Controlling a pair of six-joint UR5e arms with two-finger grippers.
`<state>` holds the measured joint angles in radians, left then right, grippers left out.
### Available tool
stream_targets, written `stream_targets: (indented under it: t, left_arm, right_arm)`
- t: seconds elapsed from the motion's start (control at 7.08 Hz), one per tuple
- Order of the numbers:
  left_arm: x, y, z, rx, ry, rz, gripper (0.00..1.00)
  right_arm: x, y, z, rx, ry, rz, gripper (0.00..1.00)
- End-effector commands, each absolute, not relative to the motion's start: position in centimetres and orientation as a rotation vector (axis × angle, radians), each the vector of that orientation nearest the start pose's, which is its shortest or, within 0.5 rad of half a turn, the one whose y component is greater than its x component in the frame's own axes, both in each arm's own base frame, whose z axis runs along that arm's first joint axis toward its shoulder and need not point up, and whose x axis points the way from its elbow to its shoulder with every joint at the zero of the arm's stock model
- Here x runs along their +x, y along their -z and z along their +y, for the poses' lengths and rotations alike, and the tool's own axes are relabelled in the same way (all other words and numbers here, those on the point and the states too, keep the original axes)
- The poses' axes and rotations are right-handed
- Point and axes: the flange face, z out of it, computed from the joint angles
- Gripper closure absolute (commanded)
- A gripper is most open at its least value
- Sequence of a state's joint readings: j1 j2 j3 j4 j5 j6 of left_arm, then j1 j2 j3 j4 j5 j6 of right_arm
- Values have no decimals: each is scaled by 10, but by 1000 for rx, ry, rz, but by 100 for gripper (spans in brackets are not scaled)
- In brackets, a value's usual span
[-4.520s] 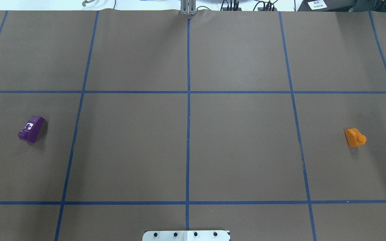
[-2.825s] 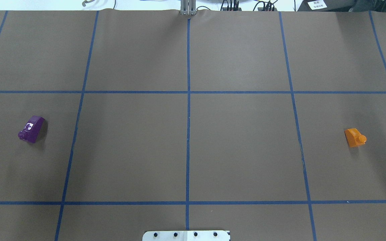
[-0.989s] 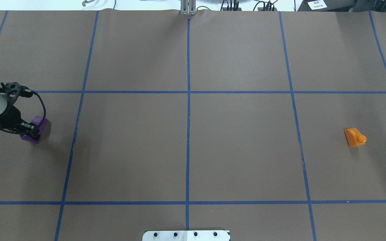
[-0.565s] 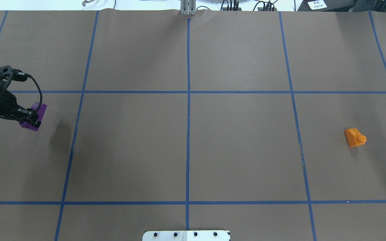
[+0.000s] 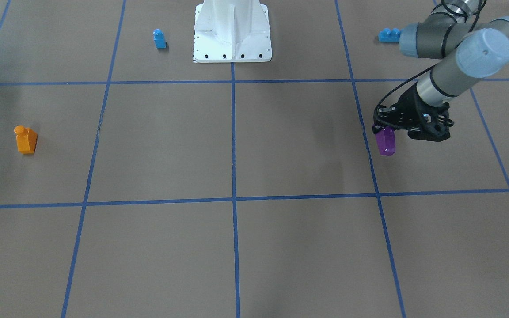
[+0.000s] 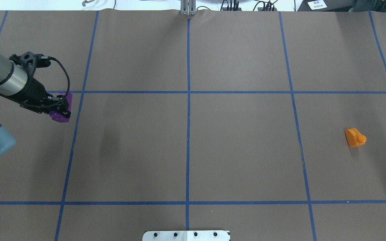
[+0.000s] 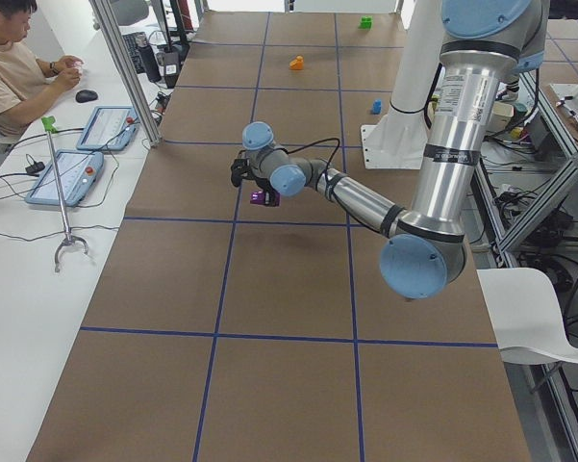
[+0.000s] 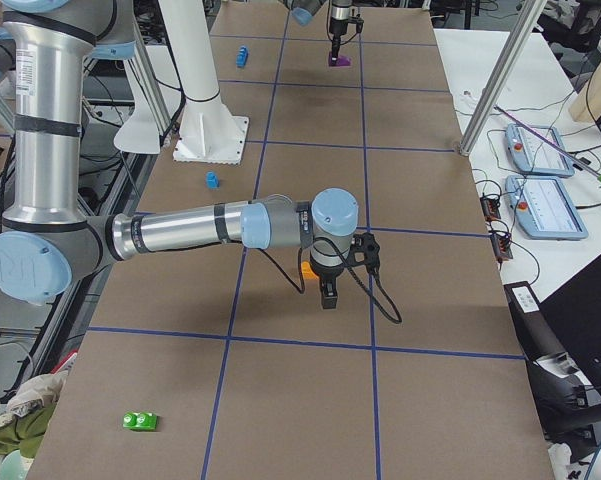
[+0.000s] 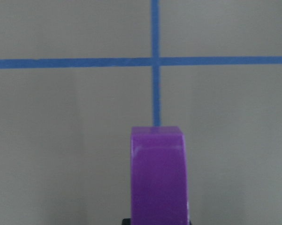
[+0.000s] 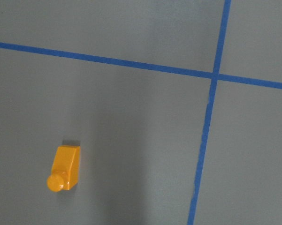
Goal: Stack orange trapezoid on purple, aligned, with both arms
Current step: 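Carry the purple block with the left gripper to the table center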
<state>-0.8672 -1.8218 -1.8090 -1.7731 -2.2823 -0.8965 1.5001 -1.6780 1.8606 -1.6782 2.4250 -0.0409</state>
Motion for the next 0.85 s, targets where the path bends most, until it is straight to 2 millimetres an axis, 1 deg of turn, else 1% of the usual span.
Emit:
stream_targets:
  t: [0.0, 0.14, 0.28, 0.42, 0.56, 0.71]
  left_arm:
    - [408, -273, -485, -55, -102, 842, 100]
    - [448, -236, -471, -69, -145, 859, 100]
    - [495, -206, -460, -101, -125, 857, 100]
    - [537, -179, -456, -72, -100, 826, 100]
    - [578, -157, -461, -76, -77, 793, 100]
    - [603, -148, -471, -104, -40, 775, 100]
  right_arm:
    - [21, -570, -447, 51, 141, -900, 0]
    - [17, -569, -447, 46, 150, -904, 0]
    - [10, -568, -447, 41, 163, -909, 0]
    - [7, -567, -448, 43, 174, -909, 0]
    - [6, -566, -448, 44, 176, -909, 0]
    - [6, -567, -448, 39, 173, -909, 0]
